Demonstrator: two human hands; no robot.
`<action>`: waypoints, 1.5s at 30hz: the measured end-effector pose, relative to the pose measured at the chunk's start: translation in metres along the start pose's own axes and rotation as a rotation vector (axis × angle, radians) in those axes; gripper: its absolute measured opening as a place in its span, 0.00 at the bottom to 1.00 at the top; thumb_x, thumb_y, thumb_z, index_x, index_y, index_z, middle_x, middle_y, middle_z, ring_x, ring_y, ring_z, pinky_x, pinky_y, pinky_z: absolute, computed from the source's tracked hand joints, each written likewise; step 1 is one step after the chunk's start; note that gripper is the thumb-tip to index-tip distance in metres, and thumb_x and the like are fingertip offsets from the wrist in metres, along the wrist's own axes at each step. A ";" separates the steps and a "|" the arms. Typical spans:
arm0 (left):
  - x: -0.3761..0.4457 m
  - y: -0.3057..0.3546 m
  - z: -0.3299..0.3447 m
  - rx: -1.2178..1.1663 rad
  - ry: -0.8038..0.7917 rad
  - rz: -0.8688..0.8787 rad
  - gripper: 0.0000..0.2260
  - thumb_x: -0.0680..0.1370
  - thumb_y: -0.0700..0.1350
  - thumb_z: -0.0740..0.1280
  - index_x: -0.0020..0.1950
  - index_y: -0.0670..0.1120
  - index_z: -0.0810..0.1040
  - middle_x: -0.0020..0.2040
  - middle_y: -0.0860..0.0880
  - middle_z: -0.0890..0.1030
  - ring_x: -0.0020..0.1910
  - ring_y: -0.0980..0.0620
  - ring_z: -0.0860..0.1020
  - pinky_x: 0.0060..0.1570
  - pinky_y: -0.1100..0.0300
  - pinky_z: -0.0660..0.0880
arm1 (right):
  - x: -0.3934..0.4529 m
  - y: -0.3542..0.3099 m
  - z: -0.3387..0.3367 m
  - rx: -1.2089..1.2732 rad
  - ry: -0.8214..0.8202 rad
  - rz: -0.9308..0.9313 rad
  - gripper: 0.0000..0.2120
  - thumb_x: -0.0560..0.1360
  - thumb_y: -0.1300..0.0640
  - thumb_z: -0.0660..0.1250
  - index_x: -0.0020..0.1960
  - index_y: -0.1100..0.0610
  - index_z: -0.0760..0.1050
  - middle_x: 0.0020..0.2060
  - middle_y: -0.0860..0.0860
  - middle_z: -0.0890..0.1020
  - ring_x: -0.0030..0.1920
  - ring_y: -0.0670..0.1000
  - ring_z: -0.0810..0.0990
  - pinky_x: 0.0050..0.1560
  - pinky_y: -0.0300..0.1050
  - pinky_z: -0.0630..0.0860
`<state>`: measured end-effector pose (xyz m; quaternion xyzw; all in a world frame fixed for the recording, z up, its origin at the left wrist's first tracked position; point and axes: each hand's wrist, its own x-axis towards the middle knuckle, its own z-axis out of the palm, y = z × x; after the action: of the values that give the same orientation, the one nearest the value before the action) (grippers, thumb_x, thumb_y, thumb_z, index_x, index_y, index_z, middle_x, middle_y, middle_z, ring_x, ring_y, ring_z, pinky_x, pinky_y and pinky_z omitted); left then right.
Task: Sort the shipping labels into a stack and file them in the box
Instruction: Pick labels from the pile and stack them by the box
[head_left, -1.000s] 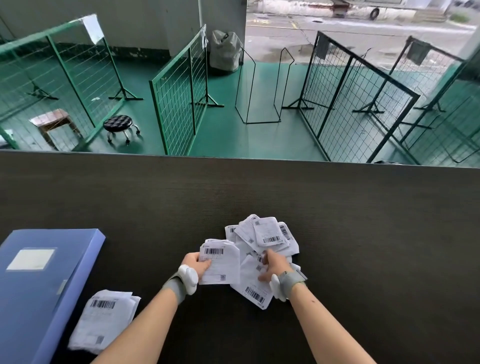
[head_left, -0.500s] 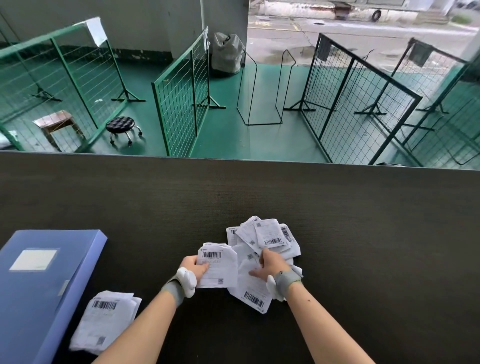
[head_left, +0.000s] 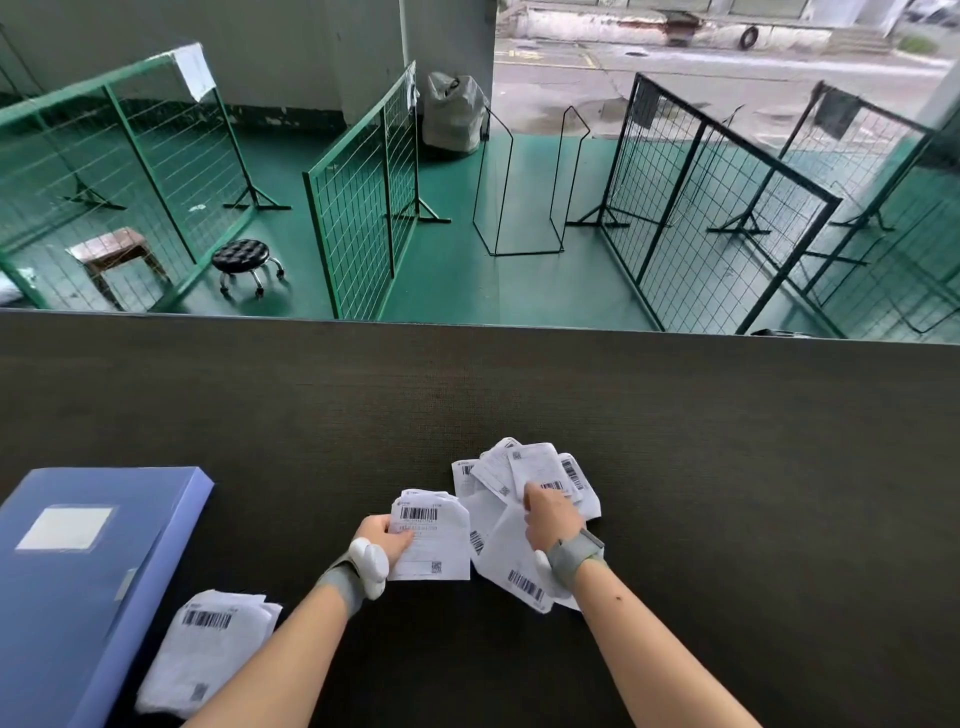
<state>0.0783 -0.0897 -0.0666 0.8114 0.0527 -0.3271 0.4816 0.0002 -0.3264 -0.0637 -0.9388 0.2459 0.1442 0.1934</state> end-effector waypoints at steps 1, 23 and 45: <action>-0.002 0.001 0.001 -0.001 0.007 0.005 0.10 0.76 0.35 0.65 0.37 0.46 0.77 0.37 0.50 0.79 0.41 0.49 0.79 0.37 0.62 0.75 | 0.004 0.002 -0.005 0.061 -0.017 0.028 0.10 0.76 0.66 0.62 0.55 0.56 0.69 0.50 0.55 0.79 0.49 0.54 0.78 0.48 0.46 0.75; -0.009 0.014 0.001 -0.122 0.025 0.014 0.06 0.75 0.39 0.69 0.51 0.39 0.81 0.51 0.39 0.83 0.52 0.40 0.81 0.56 0.45 0.78 | 0.005 -0.025 -0.009 1.256 -0.204 0.356 0.09 0.75 0.72 0.65 0.54 0.68 0.70 0.37 0.63 0.83 0.28 0.53 0.83 0.28 0.41 0.80; -0.012 0.011 0.000 -0.113 0.046 -0.035 0.13 0.73 0.30 0.57 0.47 0.41 0.80 0.46 0.44 0.82 0.49 0.44 0.81 0.42 0.59 0.76 | -0.016 0.006 0.019 -0.165 -0.090 -0.289 0.26 0.79 0.51 0.64 0.75 0.48 0.62 0.78 0.48 0.55 0.78 0.53 0.54 0.76 0.52 0.56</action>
<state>0.0730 -0.0928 -0.0517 0.7892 0.0965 -0.3132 0.5194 -0.0202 -0.3167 -0.0764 -0.9697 0.0870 0.1765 0.1450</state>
